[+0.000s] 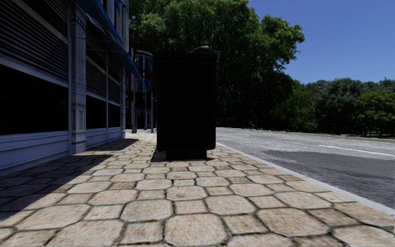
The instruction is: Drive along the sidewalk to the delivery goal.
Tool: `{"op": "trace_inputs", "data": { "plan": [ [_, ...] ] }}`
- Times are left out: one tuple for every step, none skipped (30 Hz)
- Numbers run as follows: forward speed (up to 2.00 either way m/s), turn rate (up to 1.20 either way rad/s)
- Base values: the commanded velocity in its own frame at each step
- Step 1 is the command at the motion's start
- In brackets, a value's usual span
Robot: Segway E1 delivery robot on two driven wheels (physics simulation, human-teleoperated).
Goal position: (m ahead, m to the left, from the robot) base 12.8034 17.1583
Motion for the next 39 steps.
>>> {"op": "trace_inputs", "data": {
  "plan": [
    [1.25,0.87],
    [1.25,0.87],
    [1.25,0.87],
    [1.25,0.87],
    [1.25,0.87],
    [1.25,0.87],
    [1.25,0.87],
    [1.25,0.87],
    [1.25,0.87],
    [1.25,0.87],
    [1.25,0.87],
    [1.25,0.86],
    [1.25,0.86],
    [1.25,0.82],
    [1.25,0.72],
    [1.25,0.69],
    [1.25,0.69],
    [1.25,0.66],
    [1.25,0.0],
    [1.25,0.0],
    [1.25,0.0],
    [1.25,0.0],
    [1.25,0.0],
    [1.26,0.0],
    [1.26,0.0],
    [1.26,0.0],
    [1.26,0.0],
    [1.26,0.0],
    [1.26,0.0],
    [1.26,0.0],
    [1.26,0.0],
    [1.26,0.0],
    [1.29,0.0],
    [2.0,0.0],
    [2.0,0.0],
    [2.0,0.0],
    [2.0,0.0],
    [2.0,0.0],
    [2.0,0.0]
  ]
}}
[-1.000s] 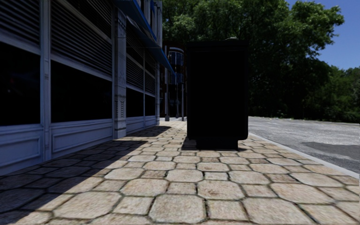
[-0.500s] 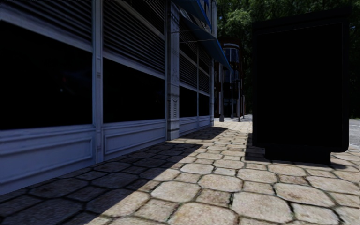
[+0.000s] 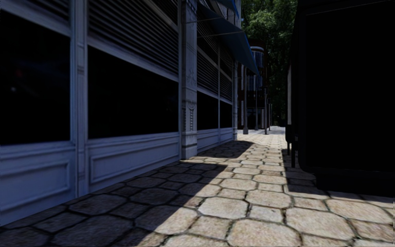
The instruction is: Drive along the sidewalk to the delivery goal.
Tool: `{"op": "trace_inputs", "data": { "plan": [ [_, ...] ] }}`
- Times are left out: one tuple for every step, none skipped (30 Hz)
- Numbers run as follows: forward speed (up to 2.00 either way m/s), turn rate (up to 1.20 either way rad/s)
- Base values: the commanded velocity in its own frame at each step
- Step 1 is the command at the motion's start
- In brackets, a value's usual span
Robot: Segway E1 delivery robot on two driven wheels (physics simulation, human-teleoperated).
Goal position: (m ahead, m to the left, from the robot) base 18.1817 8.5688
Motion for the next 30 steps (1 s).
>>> {"op": "trace_inputs", "data": {
  "plan": [
    [2.0,0.0],
    [2.0,0.0],
    [2.0,0.0],
    [2.0,0.0],
    [2.0,0.0],
    [2.0,0.0],
    [2.0,0.0],
    [2.0,0.0],
    [2.0,-0.12],
    [2.0,-0.23],
    [2.0,-0.35],
    [2.0,-0.35],
    [2.0,-0.41],
    [2.0,-0.43],
    [2.0,-0.43],
    [2.0,-0.43],
    [2.0,-0.43],
    [2.0,-0.43],
    [2.0,-0.43],
    [2.0,-0.43],
    [2.0,-0.43],
    [2.0,-0.43],
    [2.0,-0.43],
    [2.0,-0.43],
    [2.0,-0.43],
    [2.0,-0.43],
    [2.0,-0.43],
    [2.0,-0.43],
    [2.0,-0.43],
    [2.0,-0.43]
  ]
}}
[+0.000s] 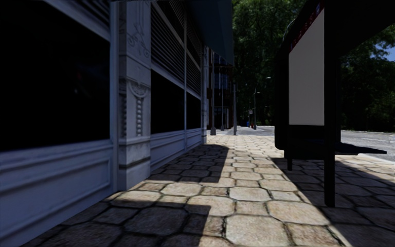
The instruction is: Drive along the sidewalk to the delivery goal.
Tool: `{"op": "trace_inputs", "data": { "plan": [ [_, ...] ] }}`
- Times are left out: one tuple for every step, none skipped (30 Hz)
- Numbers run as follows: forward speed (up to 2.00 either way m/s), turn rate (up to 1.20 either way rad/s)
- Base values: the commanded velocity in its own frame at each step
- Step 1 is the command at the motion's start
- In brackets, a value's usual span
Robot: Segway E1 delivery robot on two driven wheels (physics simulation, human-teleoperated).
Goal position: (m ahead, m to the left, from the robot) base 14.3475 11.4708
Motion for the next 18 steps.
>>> {"op": "trace_inputs", "data": {
  "plan": [
    [2.0,-0.43],
    [2.0,-0.43],
    [2.0,-0.43],
    [2.0,-0.43],
    [2.0,-0.43],
    [2.0,-0.43],
    [2.0,-0.43],
    [2.0,-0.43],
    [2.0,-0.43],
    [2.0,-0.43],
    [2.0,-0.43],
    [2.0,-0.43],
    [2.0,-0.43],
    [2.0,-0.06],
    [2.0,-0.06],
    [2.0,0.0],
    [2.0,0.0],
    [2.0,0.0]
  ]
}}
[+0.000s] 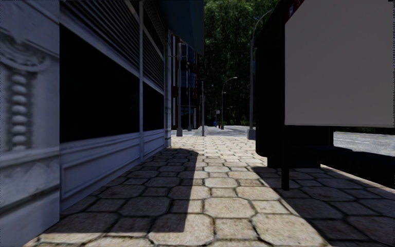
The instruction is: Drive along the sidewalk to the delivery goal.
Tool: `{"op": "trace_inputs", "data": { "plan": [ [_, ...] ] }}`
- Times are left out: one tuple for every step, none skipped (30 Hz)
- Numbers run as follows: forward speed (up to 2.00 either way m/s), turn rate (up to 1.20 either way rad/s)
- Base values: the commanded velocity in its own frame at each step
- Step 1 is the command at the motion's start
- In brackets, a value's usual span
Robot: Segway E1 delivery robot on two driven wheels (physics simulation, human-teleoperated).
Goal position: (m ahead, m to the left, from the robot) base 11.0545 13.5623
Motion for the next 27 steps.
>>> {"op": "trace_inputs", "data": {
  "plan": [
    [2.0,0.0],
    [2.0,0.0],
    [2.0,0.0],
    [2.0,0.0],
    [2.0,0.0],
    [2.0,0.0],
    [2.0,0.0],
    [2.0,0.0],
    [2.0,0.0],
    [2.0,0.0],
    [2.0,0.0],
    [2.0,0.0],
    [2.0,0.0],
    [2.0,0.0],
    [2.0,0.0],
    [2.0,0.0],
    [2.0,0.0],
    [2.0,0.0],
    [2.0,0.0],
    [2.0,0.0],
    [2.0,0.0],
    [2.0,0.0],
    [2.0,0.0],
    [2.0,0.0],
    [2.0,0.0],
    [2.0,0.0],
    [2.0,0.0]
  ]
}}
